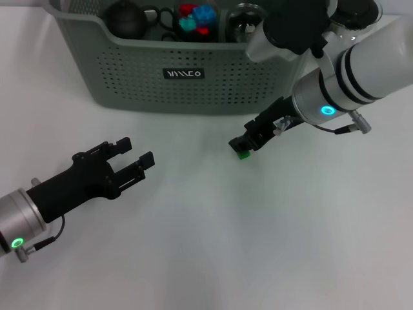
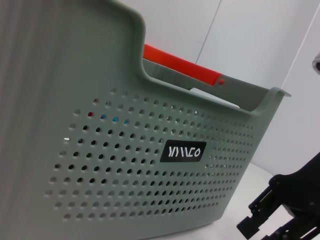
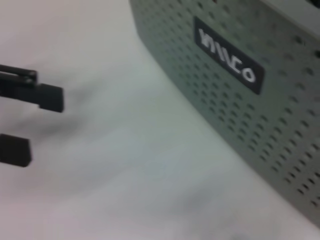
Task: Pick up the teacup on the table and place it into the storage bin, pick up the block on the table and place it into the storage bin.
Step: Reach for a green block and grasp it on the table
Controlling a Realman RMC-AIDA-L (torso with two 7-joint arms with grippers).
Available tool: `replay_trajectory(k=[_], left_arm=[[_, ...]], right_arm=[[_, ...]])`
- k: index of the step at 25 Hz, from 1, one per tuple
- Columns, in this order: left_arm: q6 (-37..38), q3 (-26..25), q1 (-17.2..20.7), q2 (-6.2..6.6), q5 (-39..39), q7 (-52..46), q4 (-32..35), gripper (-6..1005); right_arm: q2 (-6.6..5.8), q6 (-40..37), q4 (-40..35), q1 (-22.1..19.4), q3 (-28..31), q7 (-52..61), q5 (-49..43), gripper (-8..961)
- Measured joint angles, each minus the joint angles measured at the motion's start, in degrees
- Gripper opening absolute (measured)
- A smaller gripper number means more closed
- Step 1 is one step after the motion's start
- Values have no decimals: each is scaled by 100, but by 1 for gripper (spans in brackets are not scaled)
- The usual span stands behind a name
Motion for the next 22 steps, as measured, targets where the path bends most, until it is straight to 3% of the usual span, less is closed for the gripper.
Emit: replay_trajectory(k=[22], left_arm=[[-9, 0, -6, -9, -9, 0, -21, 662]], right_arm=[[7, 1167, 577, -156, -503, -486, 936, 506]])
